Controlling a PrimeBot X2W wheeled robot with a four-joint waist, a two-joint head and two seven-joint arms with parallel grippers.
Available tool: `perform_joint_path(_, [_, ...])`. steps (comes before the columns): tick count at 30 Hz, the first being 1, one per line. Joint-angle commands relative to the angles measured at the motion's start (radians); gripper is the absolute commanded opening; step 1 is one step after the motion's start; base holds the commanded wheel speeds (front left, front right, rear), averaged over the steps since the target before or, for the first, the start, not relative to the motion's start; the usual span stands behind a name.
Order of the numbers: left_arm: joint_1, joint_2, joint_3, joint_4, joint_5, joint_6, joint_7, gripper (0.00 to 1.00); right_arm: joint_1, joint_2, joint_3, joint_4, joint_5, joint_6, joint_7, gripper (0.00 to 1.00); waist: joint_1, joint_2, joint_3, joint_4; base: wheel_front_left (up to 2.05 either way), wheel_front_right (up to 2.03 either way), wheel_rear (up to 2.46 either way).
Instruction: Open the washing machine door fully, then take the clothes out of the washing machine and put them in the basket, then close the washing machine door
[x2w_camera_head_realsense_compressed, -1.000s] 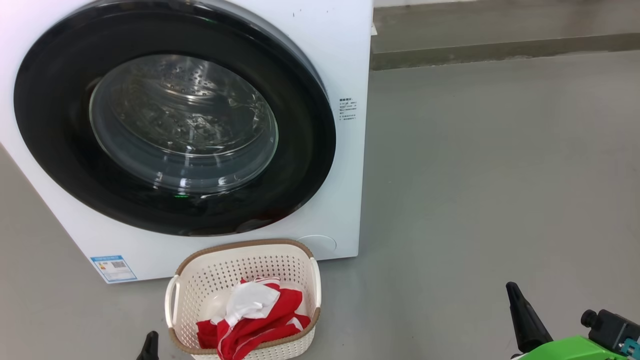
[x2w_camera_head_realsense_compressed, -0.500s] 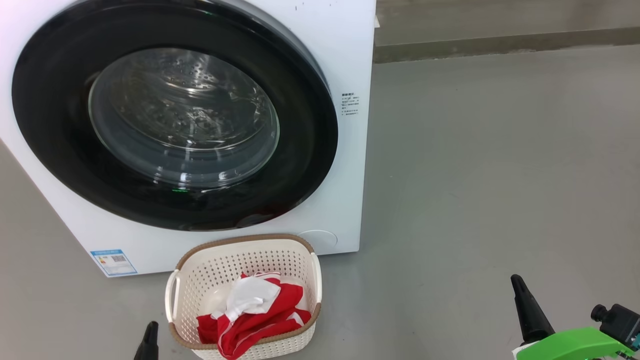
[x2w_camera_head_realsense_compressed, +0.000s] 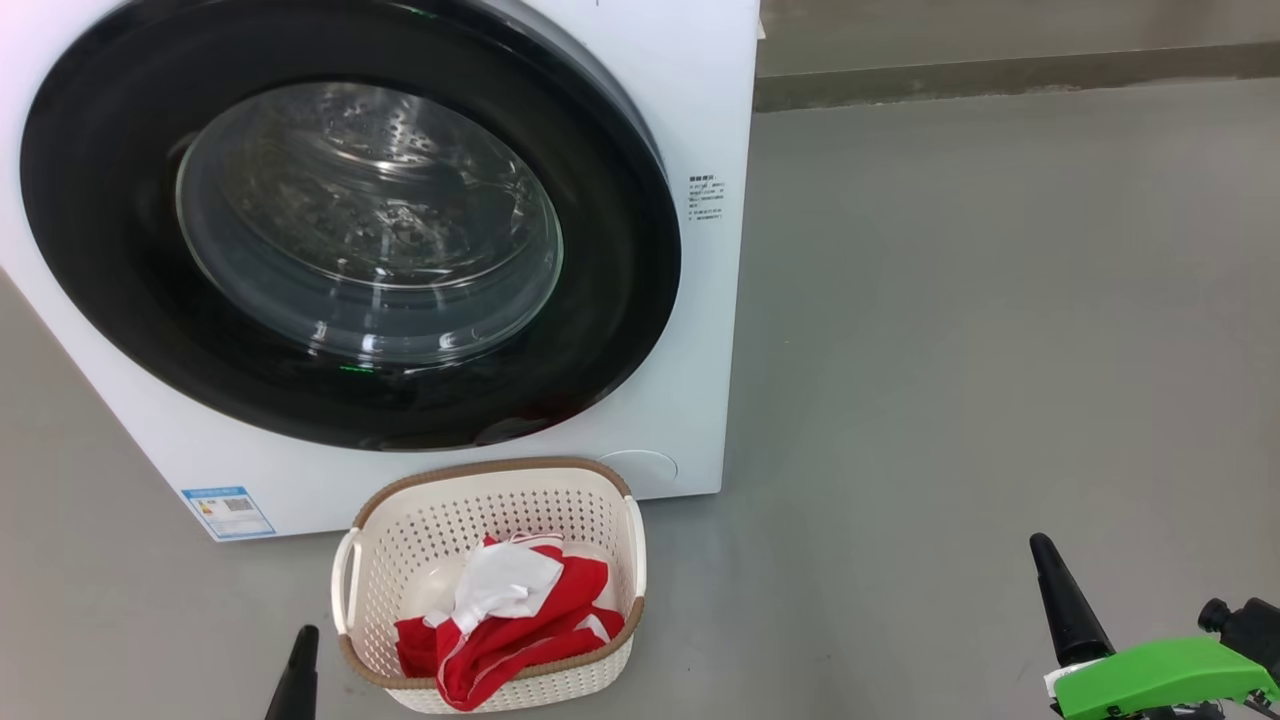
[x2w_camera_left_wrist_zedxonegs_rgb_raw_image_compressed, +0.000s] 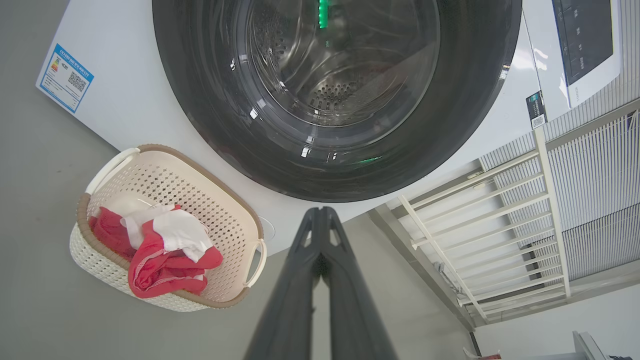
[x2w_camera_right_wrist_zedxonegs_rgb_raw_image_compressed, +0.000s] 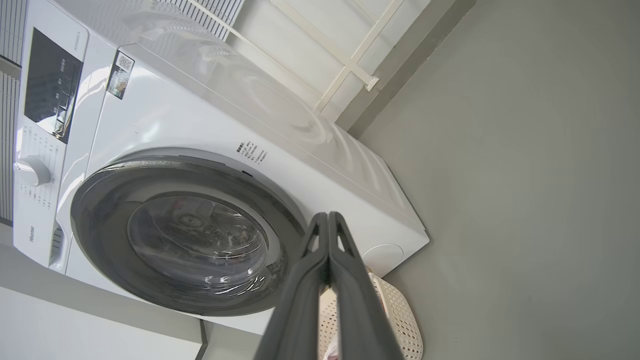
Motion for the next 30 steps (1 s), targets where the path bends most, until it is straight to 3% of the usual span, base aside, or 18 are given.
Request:
perform_joint_path(1, [-0.051, 0.008, 0.026, -0.02, -0.03, -0.004, 0.007, 0.0, -0.052, -0.014, 0.008, -0.029, 0.029, -0.001, 0.007, 0.0, 0.0, -0.0001, 0.001, 0.001, 0.0, 0.0, 0.0])
perform_joint_path(30, [-0.122, 0.003, 0.037, 0.005, -0.345, -0.006, 0.087, 0.0, -0.101, -0.018, -0.021, -0.032, 0.327, -0.001, 0.09, 0.0, 0.0, -0.0001, 0.029, 0.011, 0.0, 0.0, 0.0])
